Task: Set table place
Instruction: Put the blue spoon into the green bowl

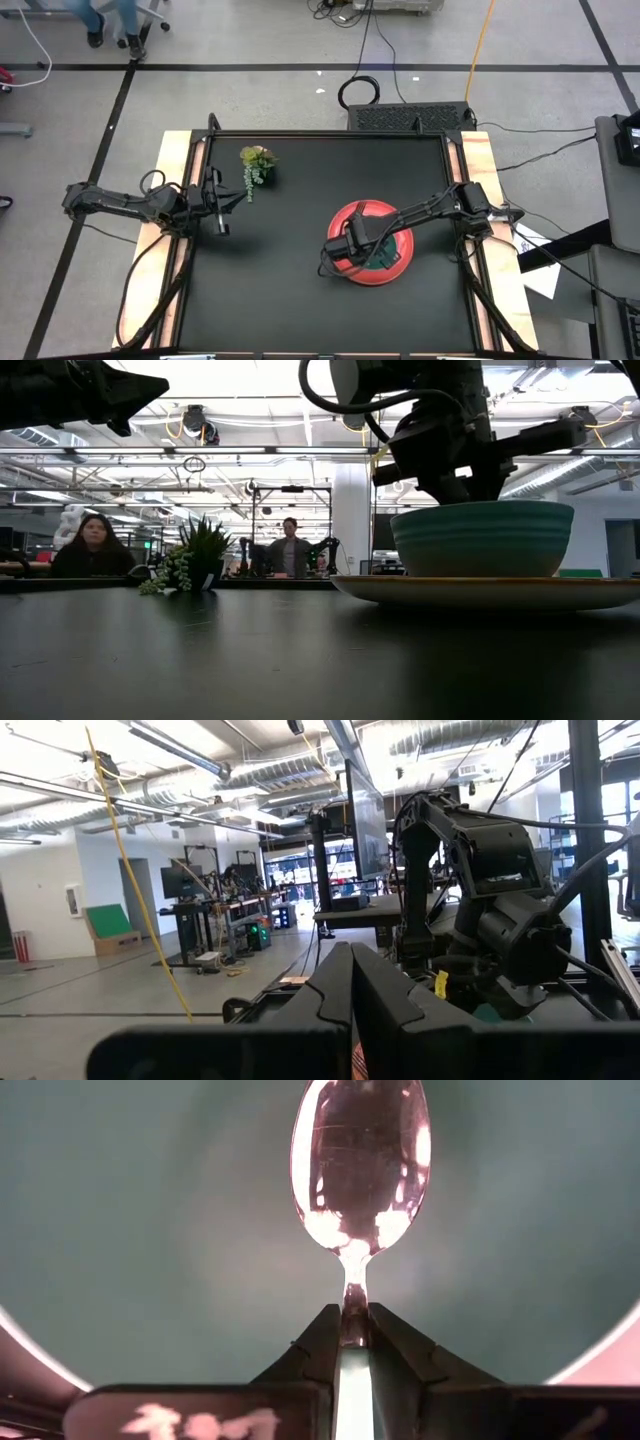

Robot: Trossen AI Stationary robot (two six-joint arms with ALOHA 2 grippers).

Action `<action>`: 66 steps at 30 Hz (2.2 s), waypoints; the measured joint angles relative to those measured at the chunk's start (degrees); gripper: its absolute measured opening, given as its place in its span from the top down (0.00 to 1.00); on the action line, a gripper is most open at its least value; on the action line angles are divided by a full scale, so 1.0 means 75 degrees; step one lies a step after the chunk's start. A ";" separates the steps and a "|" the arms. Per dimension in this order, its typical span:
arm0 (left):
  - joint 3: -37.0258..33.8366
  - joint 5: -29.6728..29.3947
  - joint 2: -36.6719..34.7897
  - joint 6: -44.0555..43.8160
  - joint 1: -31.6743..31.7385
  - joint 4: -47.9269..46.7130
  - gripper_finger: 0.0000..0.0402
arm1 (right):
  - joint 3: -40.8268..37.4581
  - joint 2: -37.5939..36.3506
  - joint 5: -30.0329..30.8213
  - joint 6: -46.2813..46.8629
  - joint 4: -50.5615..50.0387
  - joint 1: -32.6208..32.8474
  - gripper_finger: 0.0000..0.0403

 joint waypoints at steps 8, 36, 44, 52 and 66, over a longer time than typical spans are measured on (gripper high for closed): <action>0.0000 0.0000 0.0001 -0.0017 -0.0002 0.0000 0.98 | 0.0002 0.0000 -0.0006 0.0057 0.0099 -0.0005 0.93; 0.0000 0.0000 0.0003 -0.0015 -0.0002 0.0003 0.98 | 0.0002 0.0000 -0.0017 0.0086 0.0140 -0.0002 0.89; 0.0000 0.0000 0.0003 -0.0015 0.0000 0.0003 0.98 | 0.0002 0.0000 -0.0017 0.0086 0.0140 -0.0002 0.89; 0.0000 0.0000 0.0001 -0.0015 0.0000 0.0004 0.98 | 0.0002 0.0000 -0.0018 0.0173 0.0143 -0.0002 0.89; 0.0000 0.0000 0.0000 -0.0015 0.0000 0.0006 0.98 | 0.0000 0.0000 -0.0019 0.0318 0.0198 -0.0002 0.89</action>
